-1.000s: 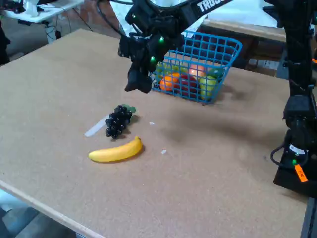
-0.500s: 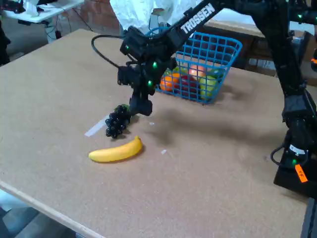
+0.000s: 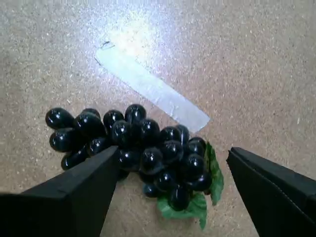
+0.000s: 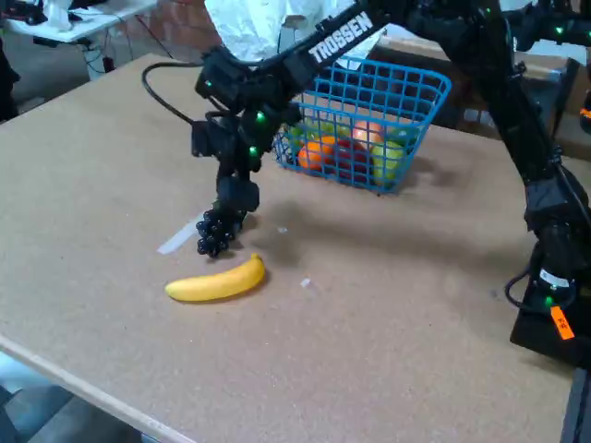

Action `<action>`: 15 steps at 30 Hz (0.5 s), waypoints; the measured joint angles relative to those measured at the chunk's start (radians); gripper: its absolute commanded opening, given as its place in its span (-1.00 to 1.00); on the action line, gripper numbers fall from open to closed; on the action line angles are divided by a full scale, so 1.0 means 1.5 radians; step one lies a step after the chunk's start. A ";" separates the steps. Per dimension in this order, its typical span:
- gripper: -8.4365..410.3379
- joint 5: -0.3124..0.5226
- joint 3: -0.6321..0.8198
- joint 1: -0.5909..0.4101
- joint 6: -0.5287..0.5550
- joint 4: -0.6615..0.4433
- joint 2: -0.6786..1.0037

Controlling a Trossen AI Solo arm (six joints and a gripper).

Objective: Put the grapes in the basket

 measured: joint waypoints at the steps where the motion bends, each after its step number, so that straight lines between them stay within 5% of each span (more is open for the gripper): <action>1: 0.49 0.000 0.010 0.001 0.001 -0.008 0.007; 15: 0.47 0.000 0.040 0.005 0.048 -0.030 0.051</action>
